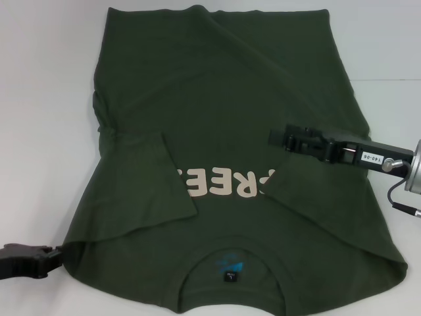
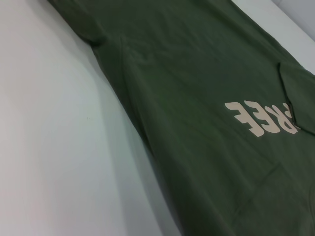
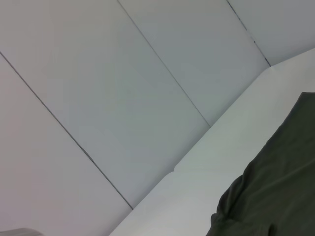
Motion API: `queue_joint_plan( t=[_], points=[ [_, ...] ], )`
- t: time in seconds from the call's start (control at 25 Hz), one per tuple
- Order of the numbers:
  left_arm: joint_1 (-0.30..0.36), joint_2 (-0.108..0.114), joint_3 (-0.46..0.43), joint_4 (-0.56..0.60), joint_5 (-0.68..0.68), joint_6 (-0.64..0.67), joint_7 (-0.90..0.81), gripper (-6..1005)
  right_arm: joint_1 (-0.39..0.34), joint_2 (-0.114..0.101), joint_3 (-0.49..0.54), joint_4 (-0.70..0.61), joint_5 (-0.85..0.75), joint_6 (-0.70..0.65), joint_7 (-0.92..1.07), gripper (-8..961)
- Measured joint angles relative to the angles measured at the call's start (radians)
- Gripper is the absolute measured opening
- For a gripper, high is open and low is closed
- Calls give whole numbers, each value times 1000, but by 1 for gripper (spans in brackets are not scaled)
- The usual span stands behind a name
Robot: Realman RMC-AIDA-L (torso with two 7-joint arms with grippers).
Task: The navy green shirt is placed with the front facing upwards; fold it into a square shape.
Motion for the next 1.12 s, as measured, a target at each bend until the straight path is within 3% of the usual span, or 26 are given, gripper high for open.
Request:
queue_joint_plan(
  t=[0.28, 0.52, 0.8, 1.12],
  points=[
    [-16, 0, -12, 0, -23, 23, -8, 58, -4, -15, -9, 0, -14, 10, 31, 911],
    [-24, 1, -18, 1, -37, 24, -29, 34, -25, -66, -10, -4, -113, -1, 161, 907],
    [-25, 1, -22, -4, -51, 18, -30, 33, -116, -128, -6, -14, -141, -52, 274, 902],
    [-27, -6, -19, -7, -67, 13, -30, 34, -221, -152, -2, -62, -190, -89, 350, 896]
  ],
)
